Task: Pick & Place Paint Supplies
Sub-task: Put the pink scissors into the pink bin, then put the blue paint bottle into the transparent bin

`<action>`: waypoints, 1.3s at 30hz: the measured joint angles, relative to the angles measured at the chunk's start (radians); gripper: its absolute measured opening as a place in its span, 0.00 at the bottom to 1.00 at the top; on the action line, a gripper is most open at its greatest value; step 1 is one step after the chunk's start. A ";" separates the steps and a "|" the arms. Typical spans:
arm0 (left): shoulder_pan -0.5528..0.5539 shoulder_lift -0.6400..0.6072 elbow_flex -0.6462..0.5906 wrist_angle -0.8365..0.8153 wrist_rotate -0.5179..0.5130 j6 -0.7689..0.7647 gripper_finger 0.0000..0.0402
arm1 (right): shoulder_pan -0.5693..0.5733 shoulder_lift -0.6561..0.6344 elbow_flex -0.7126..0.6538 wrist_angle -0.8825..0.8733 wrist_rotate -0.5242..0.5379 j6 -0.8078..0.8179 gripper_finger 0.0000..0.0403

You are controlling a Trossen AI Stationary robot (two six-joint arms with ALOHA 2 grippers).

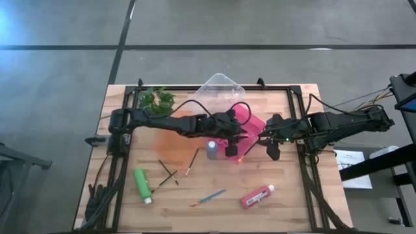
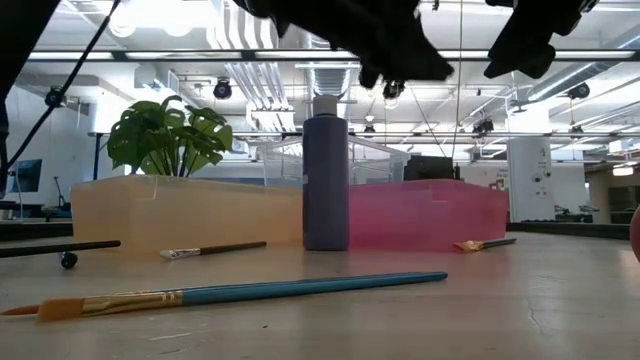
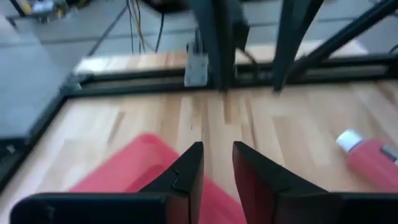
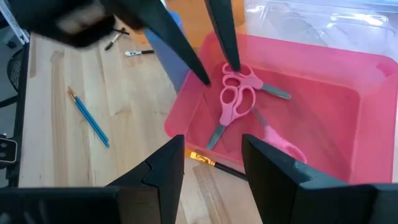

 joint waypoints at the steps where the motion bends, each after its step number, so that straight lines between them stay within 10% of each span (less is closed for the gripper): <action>1: 0.000 -0.016 0.000 0.002 0.000 0.002 0.24 | 0.000 0.000 0.000 0.000 0.001 0.000 0.39; 11: 0.000 -0.215 0.000 -0.075 0.006 0.012 0.24 | 0.000 0.000 0.000 0.000 0.016 -0.004 0.39; 27: -0.173 -0.483 0.000 -0.949 0.024 -0.113 0.24 | 0.000 0.000 -0.002 0.007 0.027 -0.039 0.39; 39: -0.351 -0.482 -0.103 -0.998 -0.052 -0.354 0.24 | 0.000 0.000 -0.002 0.009 0.027 -0.047 0.39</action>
